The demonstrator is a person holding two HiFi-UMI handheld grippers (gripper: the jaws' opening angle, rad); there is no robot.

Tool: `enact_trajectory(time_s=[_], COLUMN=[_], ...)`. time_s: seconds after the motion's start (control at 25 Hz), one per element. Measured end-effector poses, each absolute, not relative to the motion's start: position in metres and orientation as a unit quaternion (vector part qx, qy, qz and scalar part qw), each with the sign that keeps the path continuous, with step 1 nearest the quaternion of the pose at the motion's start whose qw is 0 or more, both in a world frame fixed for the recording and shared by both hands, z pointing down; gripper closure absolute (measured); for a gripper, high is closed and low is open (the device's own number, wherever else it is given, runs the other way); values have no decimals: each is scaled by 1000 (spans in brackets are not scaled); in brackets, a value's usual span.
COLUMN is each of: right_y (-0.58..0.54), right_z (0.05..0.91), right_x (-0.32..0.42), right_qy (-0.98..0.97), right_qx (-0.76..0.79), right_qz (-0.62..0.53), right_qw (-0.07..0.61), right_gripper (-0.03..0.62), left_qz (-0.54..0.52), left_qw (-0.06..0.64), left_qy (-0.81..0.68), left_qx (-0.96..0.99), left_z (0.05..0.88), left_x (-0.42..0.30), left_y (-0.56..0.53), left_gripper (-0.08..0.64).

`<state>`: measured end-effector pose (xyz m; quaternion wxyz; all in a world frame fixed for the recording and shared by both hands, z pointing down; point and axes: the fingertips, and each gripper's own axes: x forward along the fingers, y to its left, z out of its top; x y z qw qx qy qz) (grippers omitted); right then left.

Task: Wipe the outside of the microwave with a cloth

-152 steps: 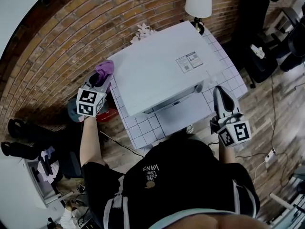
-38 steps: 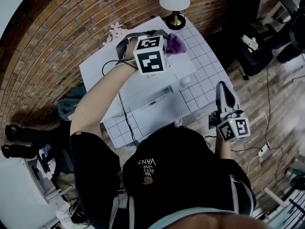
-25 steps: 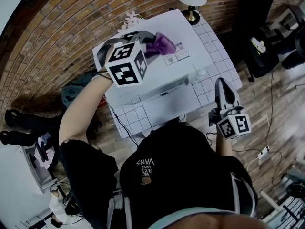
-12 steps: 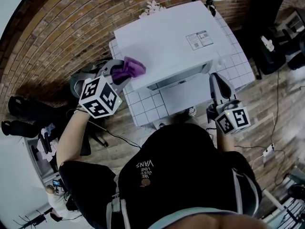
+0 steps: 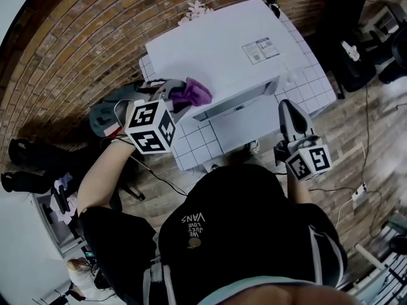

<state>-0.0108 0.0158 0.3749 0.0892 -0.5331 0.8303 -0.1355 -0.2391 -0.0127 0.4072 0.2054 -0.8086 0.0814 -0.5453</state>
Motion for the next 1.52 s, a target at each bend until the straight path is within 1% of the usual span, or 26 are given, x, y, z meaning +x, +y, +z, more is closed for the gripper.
enact_trajectory(time_s=[0.2, 0.64, 0.84, 1.12, 1.32, 1.52], right_y=[6, -18, -24, -25, -29, -44], right_z=[374, 373, 375, 379, 384, 381], right_x=[37, 132, 164, 192, 202, 188], right_qy=[810, 781, 773, 764, 764, 780], right_qx=[-565, -605, -615, -625, -624, -605], right_qz=[-129, -121, -121, -126, -133, -134], right_qw=[93, 98, 99, 100, 95, 87], right_gripper=[589, 589, 589, 589, 589, 589], left_qz=[-535, -512, -507, -504, -500, -459], left_qw=[240, 283, 295, 300, 291, 293], left_qy=[39, -10, -24, -37, -36, -13], left_qx=[-809, -811, -809, -809, -815, -839], left_z=[404, 398, 397, 401, 403, 382], left_x=[-169, -23, 29, 70, 76, 71], left_y=[-43, -101, -116, -127, -130, -126], left_gripper=[419, 419, 419, 419, 419, 419])
